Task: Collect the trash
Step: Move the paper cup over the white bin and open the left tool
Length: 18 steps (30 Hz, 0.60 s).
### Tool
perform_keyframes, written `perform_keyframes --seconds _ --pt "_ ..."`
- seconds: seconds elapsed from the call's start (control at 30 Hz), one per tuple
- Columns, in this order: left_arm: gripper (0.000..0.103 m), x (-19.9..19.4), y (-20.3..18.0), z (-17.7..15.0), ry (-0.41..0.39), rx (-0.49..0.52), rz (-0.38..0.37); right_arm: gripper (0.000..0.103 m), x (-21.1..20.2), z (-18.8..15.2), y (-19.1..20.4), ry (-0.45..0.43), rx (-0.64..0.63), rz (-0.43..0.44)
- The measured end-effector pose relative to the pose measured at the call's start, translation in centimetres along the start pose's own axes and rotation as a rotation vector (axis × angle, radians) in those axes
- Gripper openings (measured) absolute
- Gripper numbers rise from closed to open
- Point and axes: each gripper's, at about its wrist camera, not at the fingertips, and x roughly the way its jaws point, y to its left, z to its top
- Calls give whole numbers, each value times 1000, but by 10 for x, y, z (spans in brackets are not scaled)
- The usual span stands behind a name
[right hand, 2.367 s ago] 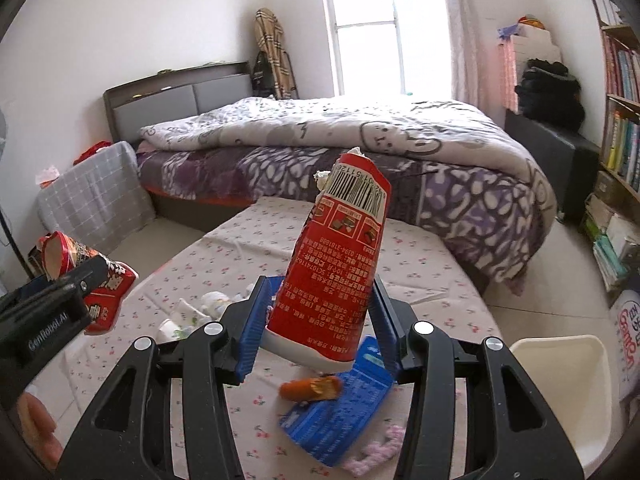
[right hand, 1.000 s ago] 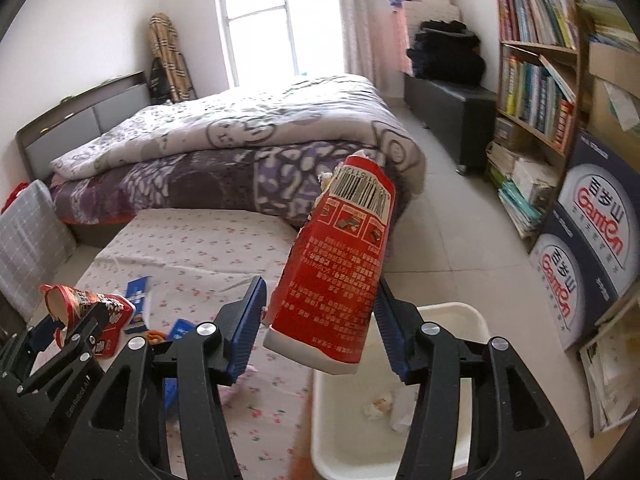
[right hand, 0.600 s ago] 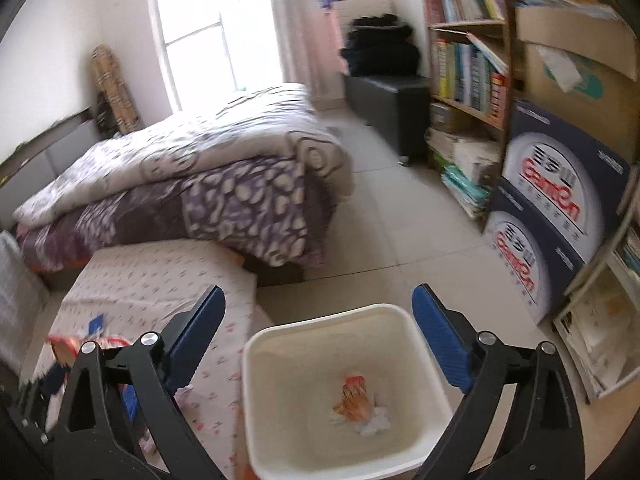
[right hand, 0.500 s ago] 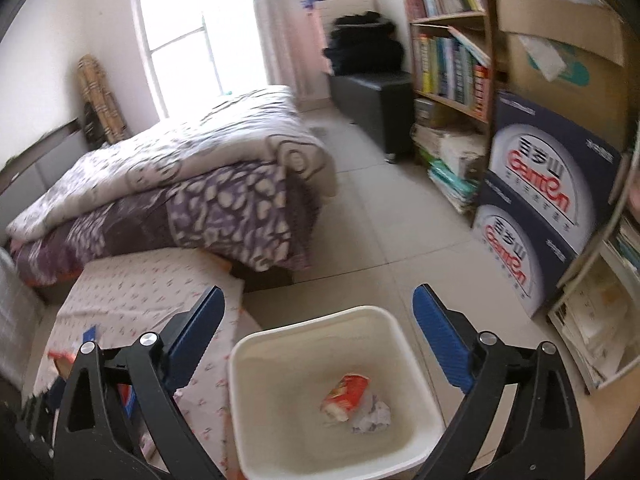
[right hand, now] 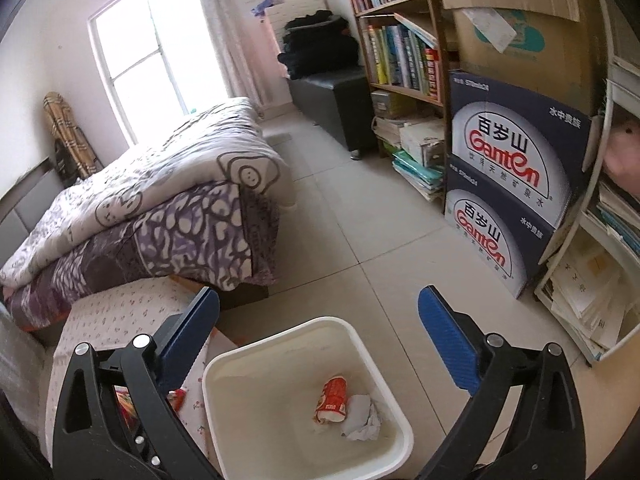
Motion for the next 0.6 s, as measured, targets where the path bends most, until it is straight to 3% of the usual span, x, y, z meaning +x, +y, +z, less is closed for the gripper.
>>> perform_keyframes --seconds 0.07,0.13,0.23,0.43,0.6 --pt "63 3 -4 1 18 -13 -43 96 0 1 -2 -3 15 0" --pt "80 5 -6 3 39 -34 -80 96 -1 2 -3 -9 30 0" --pt "85 4 -6 2 39 -40 -77 96 -3 1 -1 -19 37 4" --pt "86 -7 1 3 10 0 -12 96 -8 -2 12 -46 28 14" --pt "89 -16 18 1 -26 61 117 96 -9 -8 35 -36 -2 49"
